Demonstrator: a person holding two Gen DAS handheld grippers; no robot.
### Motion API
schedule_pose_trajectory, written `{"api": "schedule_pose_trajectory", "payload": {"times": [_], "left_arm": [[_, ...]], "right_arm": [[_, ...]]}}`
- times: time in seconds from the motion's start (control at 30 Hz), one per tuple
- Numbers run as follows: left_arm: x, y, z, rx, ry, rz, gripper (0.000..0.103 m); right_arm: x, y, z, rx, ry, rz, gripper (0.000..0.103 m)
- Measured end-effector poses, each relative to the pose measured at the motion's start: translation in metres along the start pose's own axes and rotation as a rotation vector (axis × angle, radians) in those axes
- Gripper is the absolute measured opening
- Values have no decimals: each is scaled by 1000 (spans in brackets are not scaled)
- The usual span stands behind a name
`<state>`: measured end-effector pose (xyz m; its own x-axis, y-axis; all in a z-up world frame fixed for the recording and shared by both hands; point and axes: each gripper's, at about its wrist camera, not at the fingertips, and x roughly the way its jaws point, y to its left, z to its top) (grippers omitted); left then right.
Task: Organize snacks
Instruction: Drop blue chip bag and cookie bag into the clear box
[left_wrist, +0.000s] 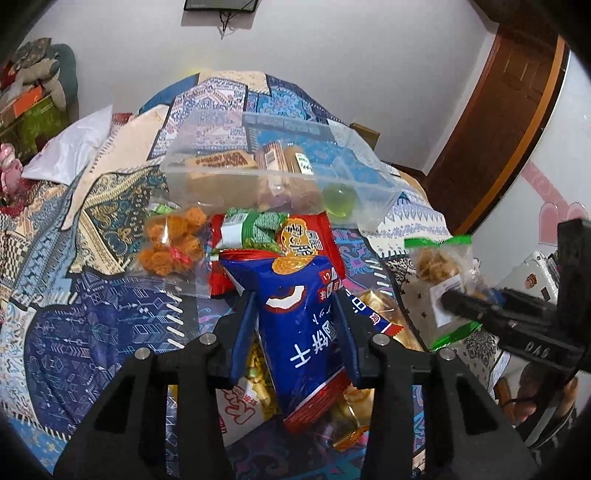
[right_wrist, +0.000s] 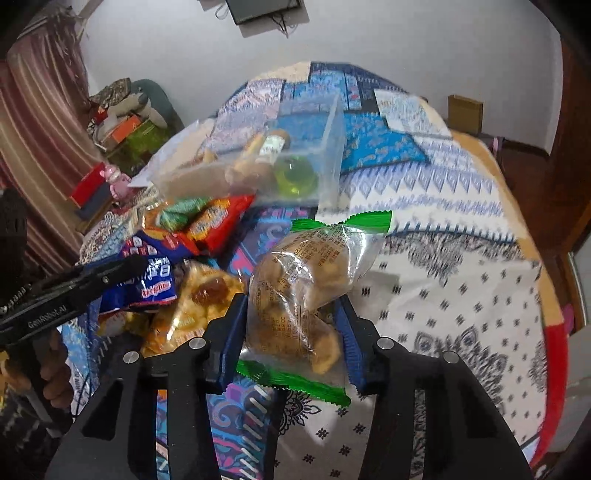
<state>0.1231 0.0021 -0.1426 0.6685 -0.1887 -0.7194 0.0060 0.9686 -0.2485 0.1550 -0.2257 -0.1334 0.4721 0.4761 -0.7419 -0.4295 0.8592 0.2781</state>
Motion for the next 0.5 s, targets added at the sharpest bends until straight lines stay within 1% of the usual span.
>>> {"api": "schedule_pose_trajectory", "payload": {"times": [0.27,0.5], "left_arm": [[-23,-1,21,13,-76,-8,40],[-35,1,53,16,-148,-6,40]], "right_arm": [[-20,9,29,-45,-82,11,44],[-18,20,58,-75,-135,24,44]]}}
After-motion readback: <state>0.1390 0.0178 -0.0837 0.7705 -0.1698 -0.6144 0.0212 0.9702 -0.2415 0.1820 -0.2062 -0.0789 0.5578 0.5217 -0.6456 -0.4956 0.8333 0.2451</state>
